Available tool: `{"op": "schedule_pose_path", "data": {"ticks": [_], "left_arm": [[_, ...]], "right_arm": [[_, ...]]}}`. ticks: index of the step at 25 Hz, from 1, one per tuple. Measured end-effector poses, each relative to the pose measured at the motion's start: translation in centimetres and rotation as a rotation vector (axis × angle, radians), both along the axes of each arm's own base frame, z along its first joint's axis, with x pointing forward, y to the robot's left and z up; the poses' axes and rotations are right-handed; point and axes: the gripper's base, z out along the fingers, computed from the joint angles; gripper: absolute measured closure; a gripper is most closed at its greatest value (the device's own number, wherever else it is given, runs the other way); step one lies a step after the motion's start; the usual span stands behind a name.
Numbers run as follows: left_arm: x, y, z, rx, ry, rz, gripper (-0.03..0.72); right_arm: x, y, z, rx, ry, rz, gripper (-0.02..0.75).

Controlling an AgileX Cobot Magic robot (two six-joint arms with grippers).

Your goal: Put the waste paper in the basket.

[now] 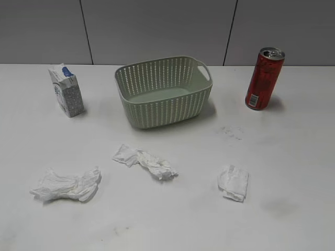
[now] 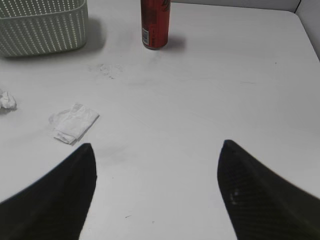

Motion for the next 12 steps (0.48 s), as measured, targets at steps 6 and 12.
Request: {"op": "schedule_pose_path", "data": {"ticks": [6,12], "left_arm": [[0.00,0.00,0.00,0.000,0.000,0.000,0.462],[0.00,0.00,0.00,0.000,0.000,0.000,0.462]], "right_arm": [[0.00,0.01,0.00,0.001,0.000,0.000,0.167],[0.02,-0.01,0.74,0.008,-0.046,-0.004,0.167]]}}
